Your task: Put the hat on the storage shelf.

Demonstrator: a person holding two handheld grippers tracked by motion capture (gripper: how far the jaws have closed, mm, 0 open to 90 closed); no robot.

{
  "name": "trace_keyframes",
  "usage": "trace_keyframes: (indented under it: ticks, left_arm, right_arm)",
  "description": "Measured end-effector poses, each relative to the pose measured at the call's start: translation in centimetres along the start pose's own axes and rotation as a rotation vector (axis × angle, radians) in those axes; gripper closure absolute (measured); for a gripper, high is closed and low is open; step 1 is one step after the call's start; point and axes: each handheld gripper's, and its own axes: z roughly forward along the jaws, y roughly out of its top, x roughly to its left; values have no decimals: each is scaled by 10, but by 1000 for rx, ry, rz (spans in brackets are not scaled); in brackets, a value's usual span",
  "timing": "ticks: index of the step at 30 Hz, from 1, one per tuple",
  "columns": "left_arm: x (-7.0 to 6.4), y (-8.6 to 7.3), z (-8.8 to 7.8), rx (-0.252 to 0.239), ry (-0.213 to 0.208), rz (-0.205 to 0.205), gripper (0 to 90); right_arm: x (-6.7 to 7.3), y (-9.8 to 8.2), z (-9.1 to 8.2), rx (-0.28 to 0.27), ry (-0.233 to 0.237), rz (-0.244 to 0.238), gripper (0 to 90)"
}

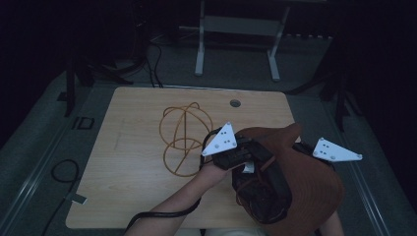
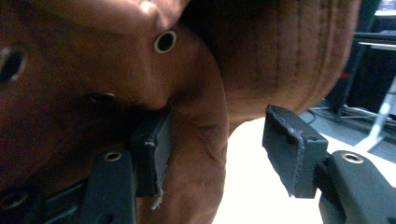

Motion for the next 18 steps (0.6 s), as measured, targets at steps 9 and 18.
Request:
trace_keyframes:
  ticks: [9,18]
  left_arm:
    - [1,1,2,28,22,-5,856]
    - [-1,3,3,47,4,16,851]
  right_arm:
    - [2,-1,6,-23,53,1,659]
    - [6,-3,5,-25,80,-27,861]
